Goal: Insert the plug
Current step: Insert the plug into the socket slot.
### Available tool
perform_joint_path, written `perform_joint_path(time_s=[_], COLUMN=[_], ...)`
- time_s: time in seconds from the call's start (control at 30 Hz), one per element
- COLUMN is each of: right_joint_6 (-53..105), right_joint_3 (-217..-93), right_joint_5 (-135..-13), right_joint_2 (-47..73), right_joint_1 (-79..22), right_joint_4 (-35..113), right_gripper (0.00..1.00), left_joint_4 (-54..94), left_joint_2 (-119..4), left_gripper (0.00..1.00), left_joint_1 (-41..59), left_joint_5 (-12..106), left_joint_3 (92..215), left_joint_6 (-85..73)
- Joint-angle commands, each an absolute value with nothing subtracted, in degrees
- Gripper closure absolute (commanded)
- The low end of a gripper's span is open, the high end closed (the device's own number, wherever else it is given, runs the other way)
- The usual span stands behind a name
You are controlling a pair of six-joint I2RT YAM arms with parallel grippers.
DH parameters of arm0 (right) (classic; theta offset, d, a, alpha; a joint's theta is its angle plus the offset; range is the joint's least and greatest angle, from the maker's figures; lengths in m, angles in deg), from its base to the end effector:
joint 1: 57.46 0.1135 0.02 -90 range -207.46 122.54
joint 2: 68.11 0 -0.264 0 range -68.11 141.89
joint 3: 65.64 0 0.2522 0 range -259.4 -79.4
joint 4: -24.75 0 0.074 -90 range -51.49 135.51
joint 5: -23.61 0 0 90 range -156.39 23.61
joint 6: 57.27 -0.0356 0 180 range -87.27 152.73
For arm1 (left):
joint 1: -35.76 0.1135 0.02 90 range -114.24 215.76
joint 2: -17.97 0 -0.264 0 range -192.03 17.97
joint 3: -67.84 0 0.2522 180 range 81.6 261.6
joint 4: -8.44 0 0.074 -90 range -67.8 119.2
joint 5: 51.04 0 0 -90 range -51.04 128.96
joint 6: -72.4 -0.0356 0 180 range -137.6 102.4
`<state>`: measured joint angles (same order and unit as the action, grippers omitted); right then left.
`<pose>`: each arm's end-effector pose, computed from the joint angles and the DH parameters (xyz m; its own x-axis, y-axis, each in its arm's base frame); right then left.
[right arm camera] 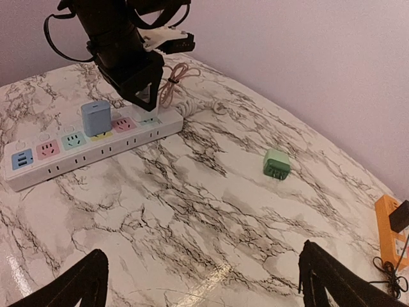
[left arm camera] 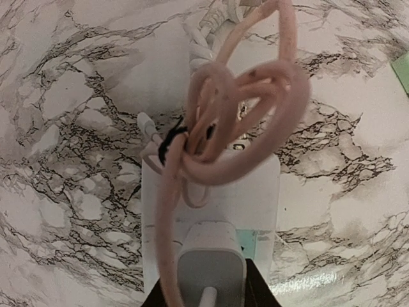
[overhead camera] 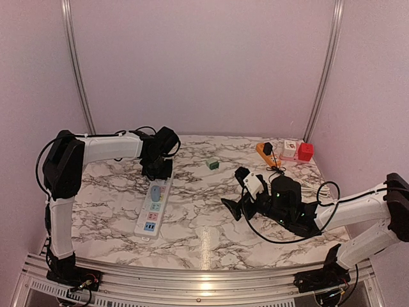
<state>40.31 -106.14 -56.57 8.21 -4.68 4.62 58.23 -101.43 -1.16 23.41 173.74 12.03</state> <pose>0.1664 0.2090 0.1929 -0.0717 -0.3093 -0.9482 -0.7009 0.6920 -0.1727 0.3603 -0.2588 0.1879 -0.8593 0.0499 -0.5091 0.0662 0.9977 -0.0141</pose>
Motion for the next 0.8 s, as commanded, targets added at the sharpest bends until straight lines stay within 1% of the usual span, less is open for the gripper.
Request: perform_joint_path(time_s=[0.0, 0.3, 0.63, 0.77], right_joint_6=[40.7, 40.7, 40.6, 40.6], right_joint_3=[-107.3, -107.0, -106.8, -106.7], right_joint_5=[-55.7, -55.7, -56.0, -56.0], right_joint_2=[7.8, 7.4, 7.7, 7.8], right_joint_1=[-4.5, -4.6, -4.7, -4.7], right_joint_4=[3.4, 3.4, 3.3, 3.1], right_gripper=[0.02, 0.02, 0.01, 0.01], left_joint_4=[62.5, 61.4, 60.8, 61.1], left_joint_2=[-108.9, -106.8, -105.0, -104.1], left_gripper=[1.00, 1.00, 1.00, 0.97], left_joint_1=[-0.5, -0.7, -0.7, -0.7], left_joint_5=[27.3, 23.0, 24.4, 24.5], left_joint_3=[171.1, 168.4, 169.4, 170.7], left_joint_6=[13.1, 13.8, 12.9, 12.4])
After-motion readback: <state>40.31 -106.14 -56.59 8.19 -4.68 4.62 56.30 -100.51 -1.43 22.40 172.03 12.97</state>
